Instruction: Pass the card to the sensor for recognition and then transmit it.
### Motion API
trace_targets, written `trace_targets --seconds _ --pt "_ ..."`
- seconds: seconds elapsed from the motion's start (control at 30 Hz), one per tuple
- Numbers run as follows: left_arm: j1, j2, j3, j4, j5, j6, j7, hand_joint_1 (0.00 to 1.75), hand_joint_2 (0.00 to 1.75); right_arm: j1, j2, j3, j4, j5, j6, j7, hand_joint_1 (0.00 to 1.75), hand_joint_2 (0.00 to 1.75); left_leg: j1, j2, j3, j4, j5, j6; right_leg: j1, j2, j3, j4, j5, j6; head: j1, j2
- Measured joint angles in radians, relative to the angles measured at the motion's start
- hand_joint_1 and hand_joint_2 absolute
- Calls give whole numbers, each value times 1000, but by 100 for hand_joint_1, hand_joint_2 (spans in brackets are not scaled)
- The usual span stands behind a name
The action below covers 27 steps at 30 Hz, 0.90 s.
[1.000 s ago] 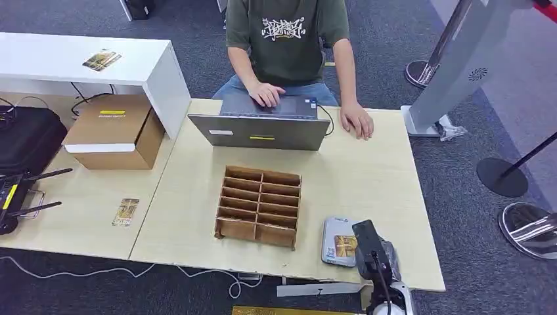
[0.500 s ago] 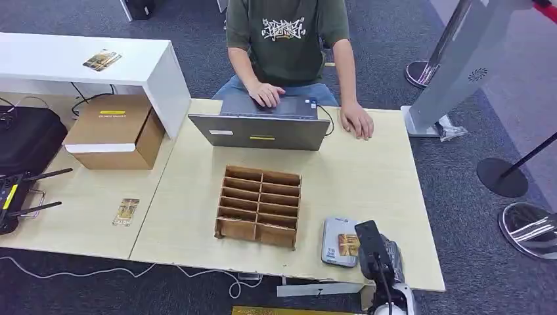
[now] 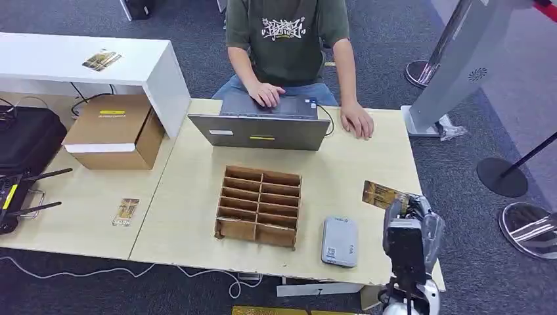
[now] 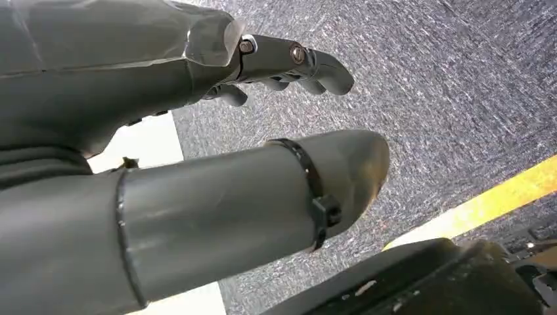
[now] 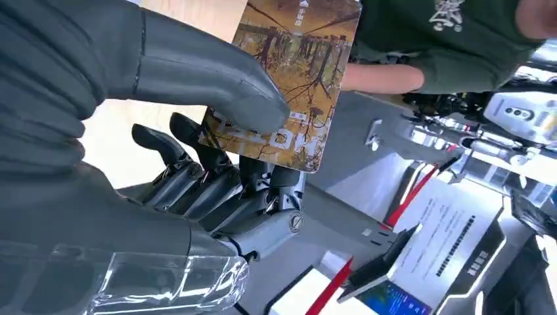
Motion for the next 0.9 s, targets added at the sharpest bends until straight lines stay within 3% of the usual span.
trace_targets --seconds 0.23,0.33,0.43,0.5,0.9 --pt "0 0 0 0 0 -5 0 0 0 -40 -13 34 0 47 -85 -55 175 175 0 0 0 0 0 0 0 0 0 0 0 0 0 0" --pt "-1 0 0 0 -3 -5 0 0 0 -74 -22 56 10 235 -180 -71 175 175 0 0 0 0 0 0 0 1 0 0 0 0 0 0" --pt "-6 -2 0 0 -12 -10 -3 0 0 -156 -33 90 58 512 -238 -32 175 175 0 1 0 0 0 0 0 2 0 0 1 0 0 0" --pt "-13 -3 0 0 -15 -17 -4 0 0 -218 -40 115 105 619 -243 2 175 175 0 1 1 0 1 0 0 1 0 0 1 0 0 0" --pt "-39 2 -2 0 -49 -70 -24 0 0 -540 -75 210 393 837 -247 137 175 175 0 1 0 0 2 0 0 2 0 1 2 0 0 0"
